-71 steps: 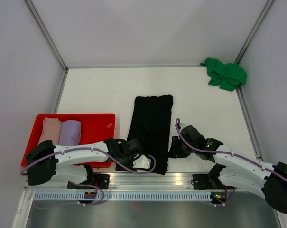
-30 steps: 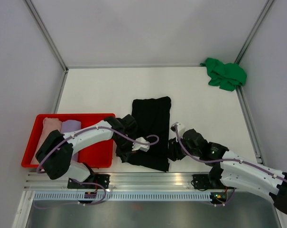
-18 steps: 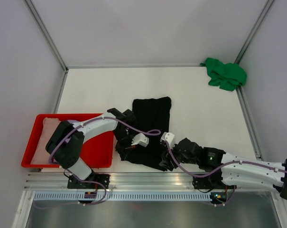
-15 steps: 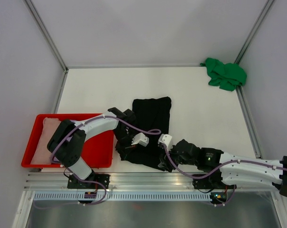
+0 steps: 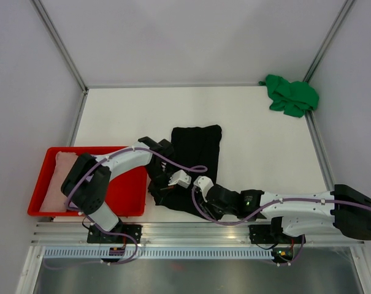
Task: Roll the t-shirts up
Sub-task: Roll the tshirt
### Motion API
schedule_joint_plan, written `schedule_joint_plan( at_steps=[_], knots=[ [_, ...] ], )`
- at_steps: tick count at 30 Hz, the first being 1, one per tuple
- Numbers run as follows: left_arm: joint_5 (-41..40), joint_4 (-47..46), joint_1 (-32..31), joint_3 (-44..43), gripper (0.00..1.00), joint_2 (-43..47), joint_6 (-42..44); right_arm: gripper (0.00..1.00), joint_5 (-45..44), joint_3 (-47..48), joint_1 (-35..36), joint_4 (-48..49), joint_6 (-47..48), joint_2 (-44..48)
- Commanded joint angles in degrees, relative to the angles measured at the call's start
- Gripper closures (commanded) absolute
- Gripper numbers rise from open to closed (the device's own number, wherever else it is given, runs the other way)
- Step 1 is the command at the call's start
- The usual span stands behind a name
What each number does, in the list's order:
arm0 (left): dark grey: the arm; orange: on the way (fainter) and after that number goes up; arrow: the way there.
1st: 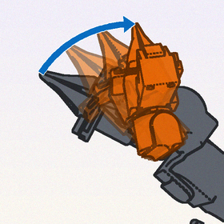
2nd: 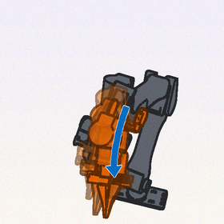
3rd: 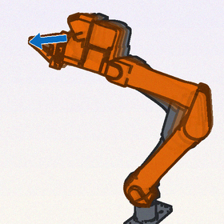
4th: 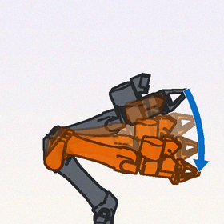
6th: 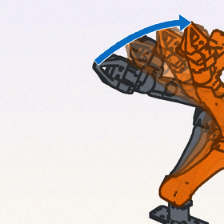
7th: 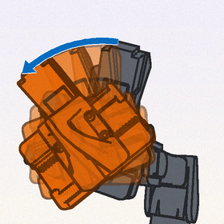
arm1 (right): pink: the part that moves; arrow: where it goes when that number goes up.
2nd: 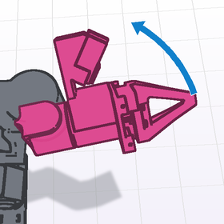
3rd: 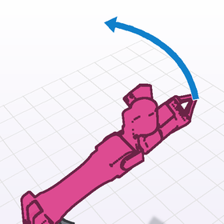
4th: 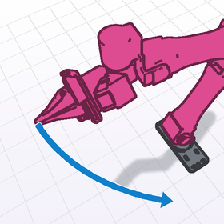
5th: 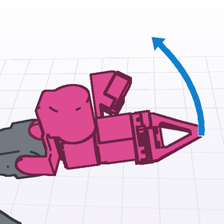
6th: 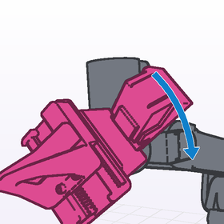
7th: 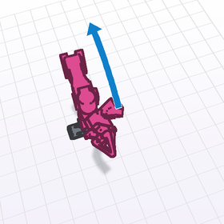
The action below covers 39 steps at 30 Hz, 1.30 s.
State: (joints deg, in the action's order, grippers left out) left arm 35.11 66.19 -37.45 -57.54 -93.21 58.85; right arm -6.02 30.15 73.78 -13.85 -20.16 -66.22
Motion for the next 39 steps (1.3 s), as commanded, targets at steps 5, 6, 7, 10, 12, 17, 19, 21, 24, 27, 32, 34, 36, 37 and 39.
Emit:
schedule_joint_plan(
  at_steps=[5,6,7,10,12,17,19,21,24,27,32,34,36,37,39],
  knots=[
    [2.59,1.57,0.45,-0.64,0.97,0.48,4.78,0.90,-0.14,-0.44,-0.21,-0.04,-7.69,-0.40],
    [2.50,1.57,0.45,-0.73,0.91,0.57,4.43,0.92,1.26,-0.97,-0.30,1.09,-8.57,-0.23],
    [2.24,1.57,0.45,-0.73,0.84,0.66,4.17,0.94,2.06,-2.02,-0.39,1.80,-9.19,0.47],
    [0.75,2.09,0.45,-0.82,0.57,1.36,3.03,0.99,8.01,-4.30,-2.48,5.05,-12.43,3.36],
    [-0.48,2.97,0.45,-0.65,0.49,2.15,3.20,1.00,12.07,-6.76,-4.60,7.24,-14.11,5.04],
    [-0.49,1.84,0.45,-0.20,0.38,6.02,1.37,1.00,21.82,-9.23,-13.83,10.06,-16.93,9.52],
    [-0.92,-1.13,0.45,-0.29,0.37,6.37,-3.02,1.00,24.47,-8.36,-16.63,10.42,-16.66,8.31],
    [-1.45,-2.64,0.36,0.06,0.36,7.42,-6.46,1.00,28.51,-7.48,-18.14,10.15,-16.22,6.37],
    [-1.71,-6.77,0.36,1.63,0.35,9.80,-9.71,1.00,32.99,-6.51,-20.60,11.12,-15.87,2.33],
    [-2.59,-7.57,0.36,2.60,0.36,9.80,-10.42,1.00,36.06,-5.63,-23.76,10.51,-14.30,-0.40],
    [0.65,-5.11,0.28,2.96,0.36,10.24,-8.75,1.00,40.99,-3.53,-31.41,9.54,-12.89,-3.12],
    [1.44,-5.28,0.19,2.70,0.36,9.80,-9.19,1.00,41.70,-2.03,-32.73,7.53,-10.87,-4.71],
    [1.36,-7.21,-0.08,2.87,0.36,8.75,-10.59,0.99,42.05,-1.07,-33.61,6.90,-9.90,-6.03],
    [-0.03,-8.52,-0.08,2.96,0.38,8.14,-13.21,0.98,42.75,-0.80,-33.87,6.64,-8.94,-6.38],
    [-1.97,-10.99,0.10,2.61,0.63,6.47,-14.55,0.96,42.85,0.34,-34.75,5.50,-7.71,-7.52]
  ],
)
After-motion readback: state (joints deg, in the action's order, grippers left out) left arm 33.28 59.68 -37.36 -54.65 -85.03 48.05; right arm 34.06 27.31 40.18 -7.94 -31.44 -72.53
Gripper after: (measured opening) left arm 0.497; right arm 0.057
